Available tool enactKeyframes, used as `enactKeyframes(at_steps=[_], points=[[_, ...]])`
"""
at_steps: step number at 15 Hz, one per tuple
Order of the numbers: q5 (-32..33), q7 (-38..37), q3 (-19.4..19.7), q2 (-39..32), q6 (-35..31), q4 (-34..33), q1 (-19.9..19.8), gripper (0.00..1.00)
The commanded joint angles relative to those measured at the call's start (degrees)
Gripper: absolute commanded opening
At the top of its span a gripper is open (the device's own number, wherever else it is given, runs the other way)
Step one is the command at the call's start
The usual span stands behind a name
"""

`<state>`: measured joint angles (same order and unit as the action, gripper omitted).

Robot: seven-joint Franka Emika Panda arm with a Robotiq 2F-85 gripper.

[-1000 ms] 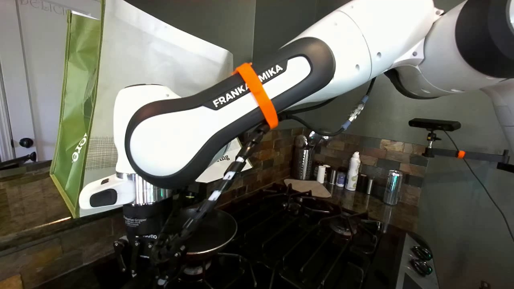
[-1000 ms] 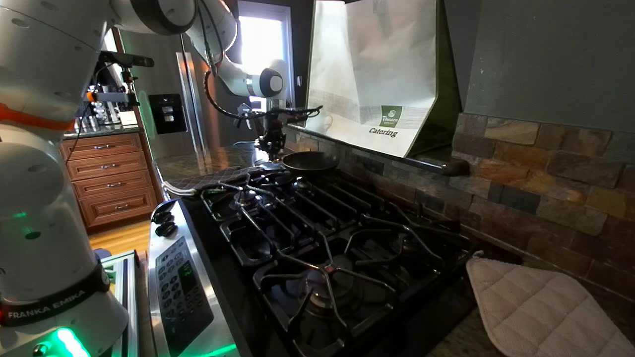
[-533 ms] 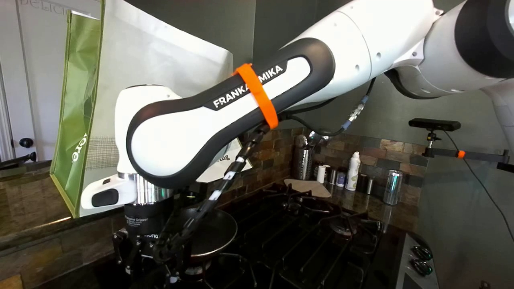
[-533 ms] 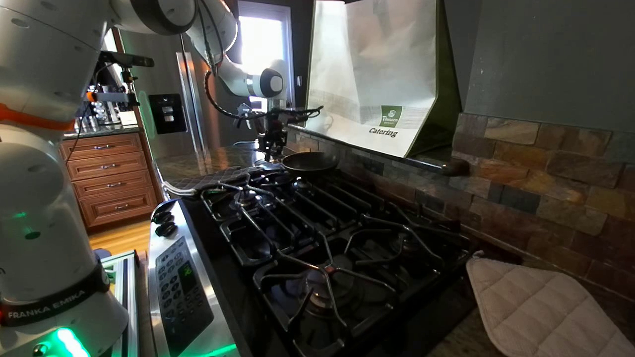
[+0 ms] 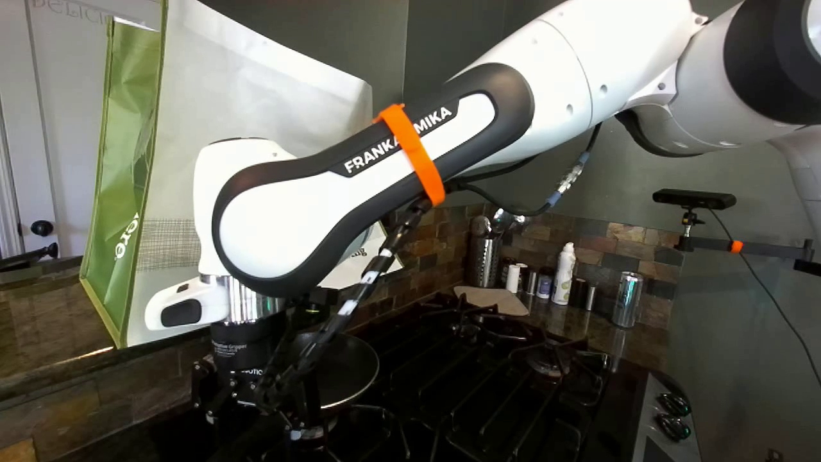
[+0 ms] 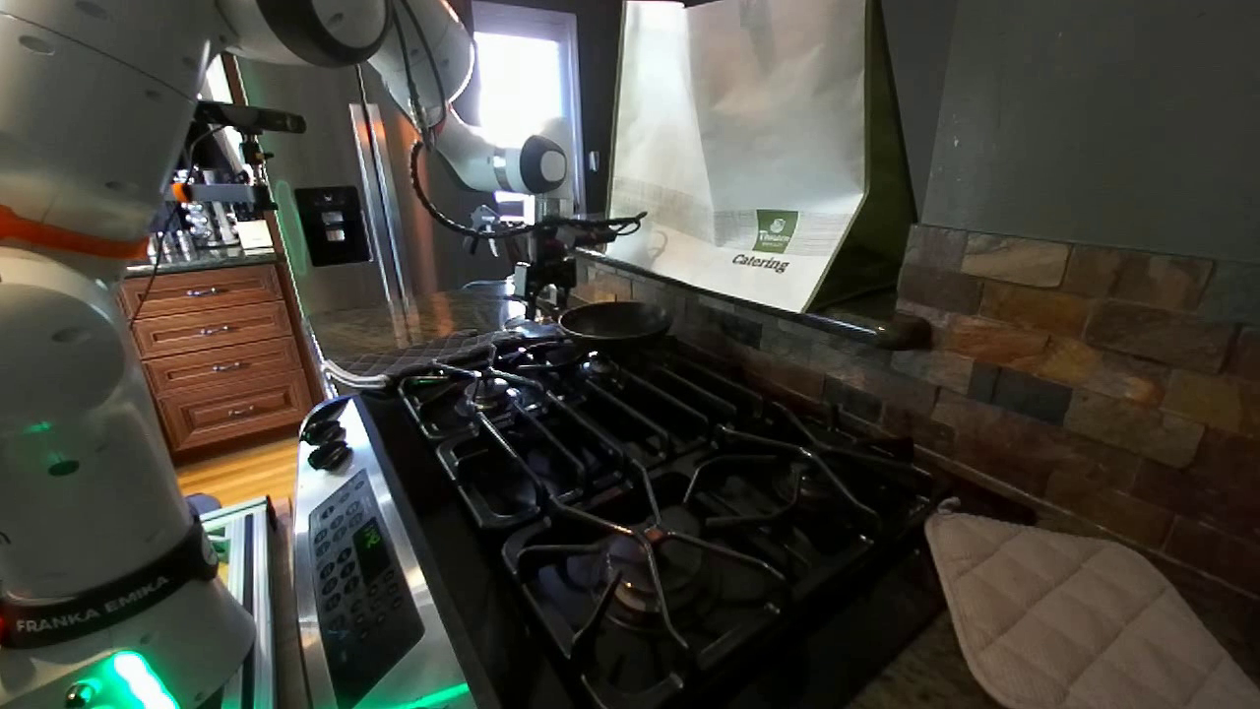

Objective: Move the pan to the right

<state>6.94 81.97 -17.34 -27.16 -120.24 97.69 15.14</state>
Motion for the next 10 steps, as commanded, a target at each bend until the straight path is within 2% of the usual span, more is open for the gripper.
enactKeyframes(at_steps=[1,8,10], points=[[0.52,-1.00,0.35,1.30,1.53,1.25,-0.01,0.70],[0.74,-1.18,0.55,1.55,1.74,1.39,0.06,0.15],[0.84,-1.40,0.61,1.79,1.86,1.58,0.10,0.12]])
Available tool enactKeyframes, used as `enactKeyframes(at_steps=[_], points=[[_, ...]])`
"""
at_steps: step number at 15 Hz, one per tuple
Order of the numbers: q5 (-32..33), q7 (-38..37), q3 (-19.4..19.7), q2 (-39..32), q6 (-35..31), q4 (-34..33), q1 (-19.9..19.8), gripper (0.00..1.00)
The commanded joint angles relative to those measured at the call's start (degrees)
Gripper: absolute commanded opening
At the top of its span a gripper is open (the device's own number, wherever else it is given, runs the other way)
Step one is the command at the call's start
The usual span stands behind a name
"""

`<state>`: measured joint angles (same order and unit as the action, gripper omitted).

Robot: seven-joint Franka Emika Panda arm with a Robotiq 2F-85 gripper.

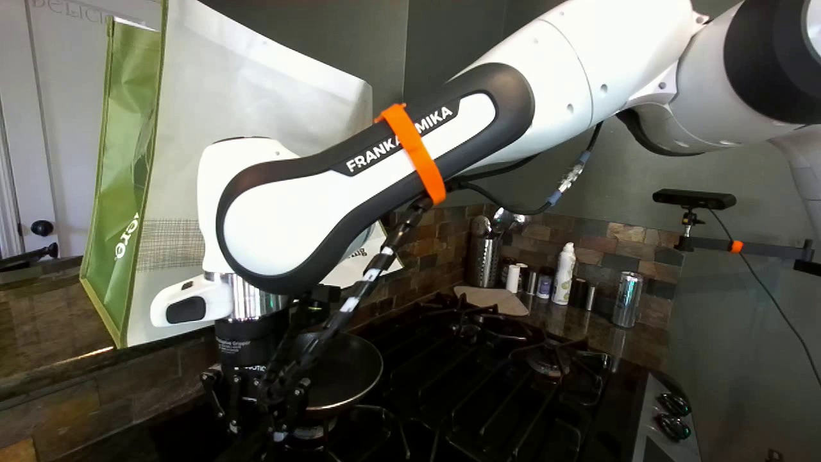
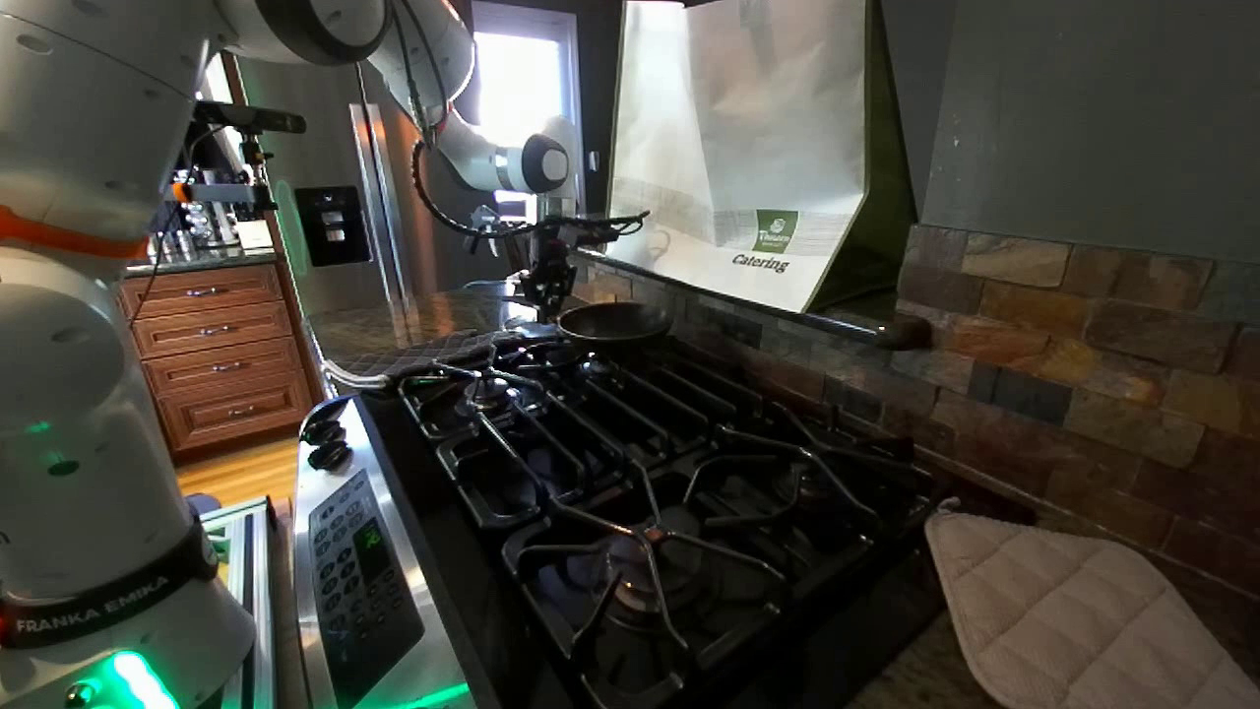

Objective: Move the pan to the right

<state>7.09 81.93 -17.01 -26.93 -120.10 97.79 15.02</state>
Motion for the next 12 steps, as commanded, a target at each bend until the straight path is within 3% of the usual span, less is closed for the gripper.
enactKeyframes(at_steps=[1,12], points=[[0.66,-1.51,0.29,1.66,1.75,1.61,0.21,0.12],[0.86,-3.45,0.95,4.98,2.48,5.55,-0.63,0.12]])
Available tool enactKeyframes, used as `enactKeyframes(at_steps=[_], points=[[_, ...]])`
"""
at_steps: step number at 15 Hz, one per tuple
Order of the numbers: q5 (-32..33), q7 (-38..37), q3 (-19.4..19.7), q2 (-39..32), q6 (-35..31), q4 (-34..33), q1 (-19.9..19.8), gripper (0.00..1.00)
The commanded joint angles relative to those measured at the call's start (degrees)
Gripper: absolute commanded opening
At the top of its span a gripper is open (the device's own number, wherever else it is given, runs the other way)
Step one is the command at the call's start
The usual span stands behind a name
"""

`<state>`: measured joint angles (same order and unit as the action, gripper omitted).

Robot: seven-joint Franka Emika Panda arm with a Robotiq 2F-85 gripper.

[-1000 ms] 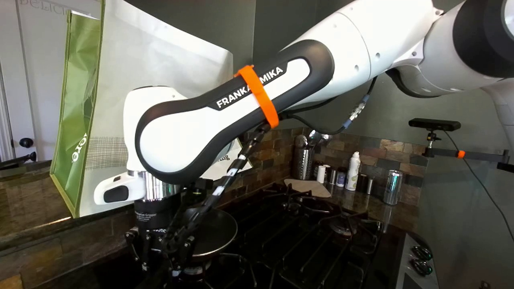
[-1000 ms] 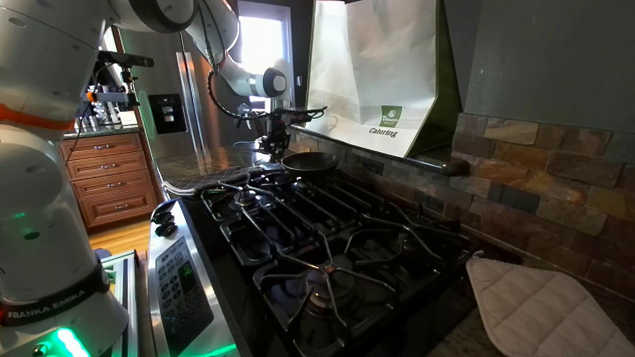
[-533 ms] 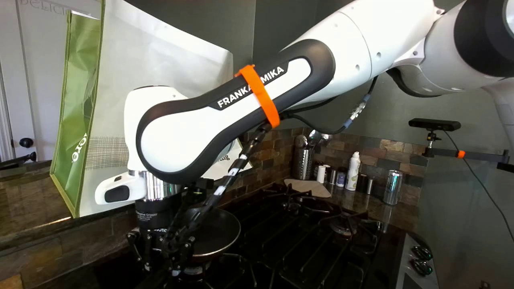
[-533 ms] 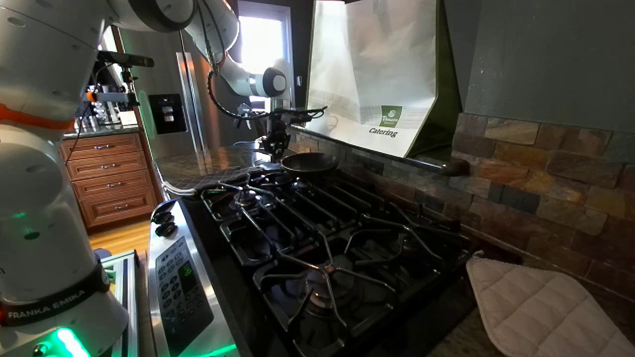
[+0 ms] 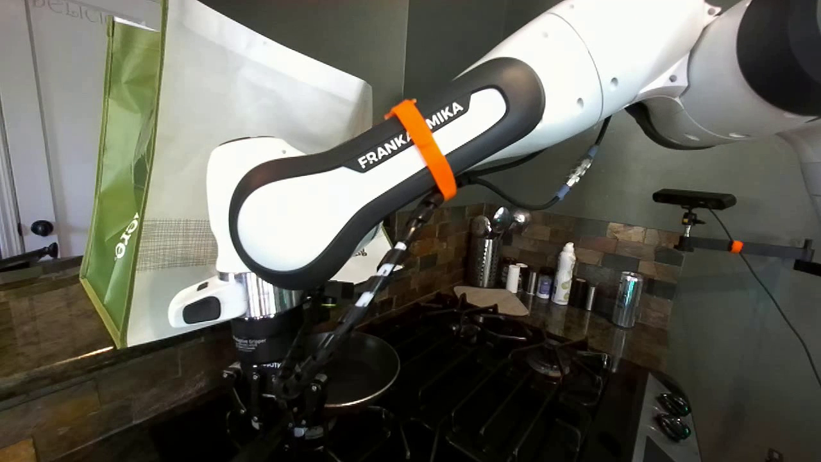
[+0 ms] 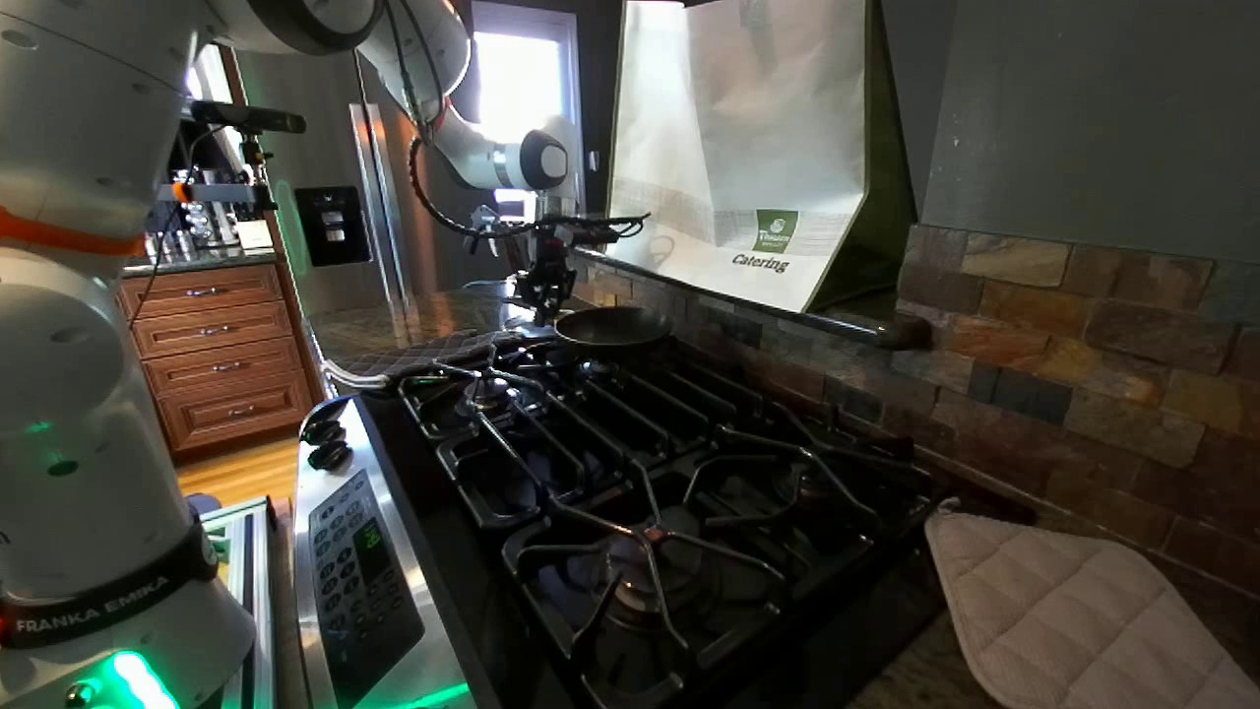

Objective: Move the pan to the right

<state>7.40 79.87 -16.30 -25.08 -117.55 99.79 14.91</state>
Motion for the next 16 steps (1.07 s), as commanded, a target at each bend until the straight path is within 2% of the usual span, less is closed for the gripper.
enactKeyframes(at_steps=[1,3,4,5,9,10,16], points=[[0.51,-1.61,0.36,3.51,-0.32,4.06,-0.69,0.12],[0.60,-2.17,0.67,4.11,-0.60,5.00,-1.03,0.12],[0.12,-0.74,0.12,1.43,0.24,1.57,-0.84,0.12],[0.11,-0.77,0.17,1.56,0.23,1.73,-1.00,0.37],[0.11,-0.77,0.13,1.41,0.23,1.72,-0.99,0.37],[0.71,-1.12,0.28,1.14,0.91,1.22,-0.66,0.12],[0.04,-4.29,1.81,1.64,0.63,3.28,-2.03,0.12]])
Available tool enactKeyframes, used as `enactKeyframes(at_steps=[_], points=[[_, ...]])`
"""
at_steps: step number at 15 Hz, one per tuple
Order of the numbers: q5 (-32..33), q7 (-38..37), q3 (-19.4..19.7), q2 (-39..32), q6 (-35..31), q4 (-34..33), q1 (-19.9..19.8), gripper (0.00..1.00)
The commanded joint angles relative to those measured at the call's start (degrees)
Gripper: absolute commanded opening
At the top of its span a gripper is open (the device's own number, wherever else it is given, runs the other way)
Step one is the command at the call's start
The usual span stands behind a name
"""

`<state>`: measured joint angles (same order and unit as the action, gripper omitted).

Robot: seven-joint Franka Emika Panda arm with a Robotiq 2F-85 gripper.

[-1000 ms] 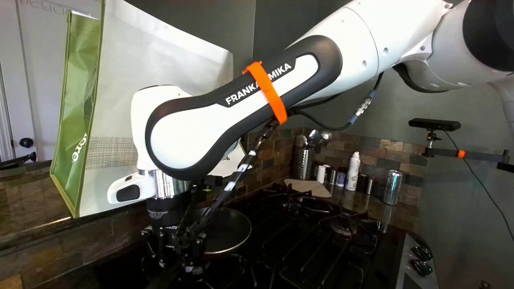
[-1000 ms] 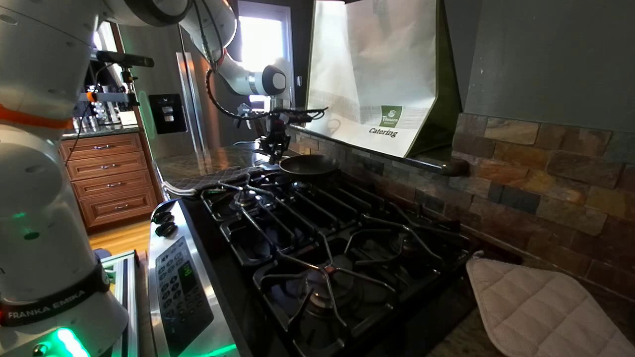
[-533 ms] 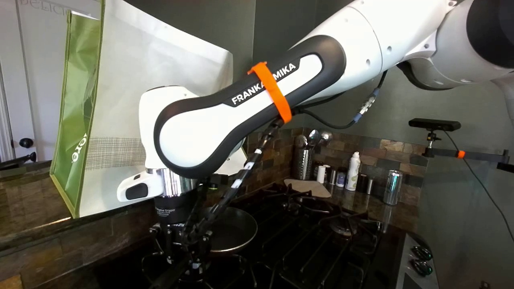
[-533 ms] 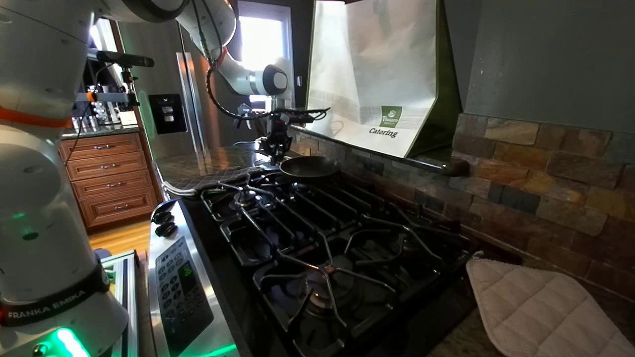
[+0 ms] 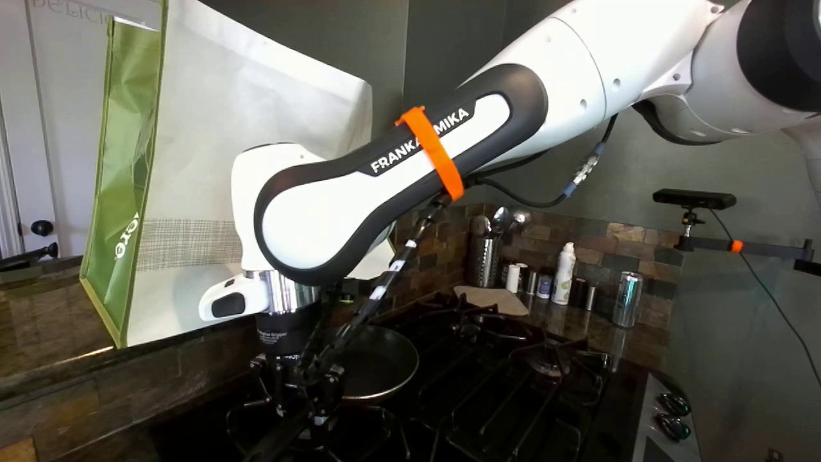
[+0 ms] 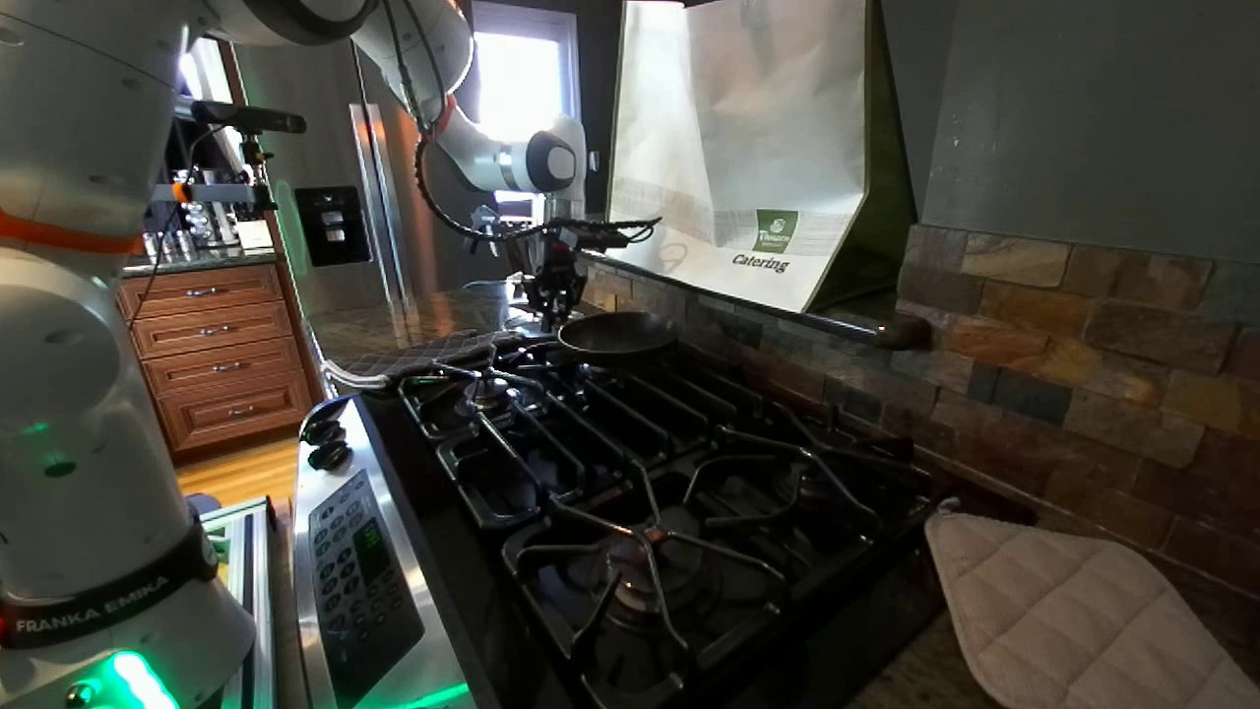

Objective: Move the pan to the right

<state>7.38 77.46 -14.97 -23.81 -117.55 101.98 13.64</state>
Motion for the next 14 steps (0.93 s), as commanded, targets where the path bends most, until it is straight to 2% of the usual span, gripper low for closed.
enactKeyframes(at_steps=[1,13,14], points=[[-0.26,-2.09,0.54,0.48,0.24,1.28,-1.13,0.12],[-1.64,-3.51,1.01,5.54,-4.18,9.41,-4.91,0.12],[-0.68,-2.71,0.74,3.16,-1.54,4.99,-4.19,0.37]])
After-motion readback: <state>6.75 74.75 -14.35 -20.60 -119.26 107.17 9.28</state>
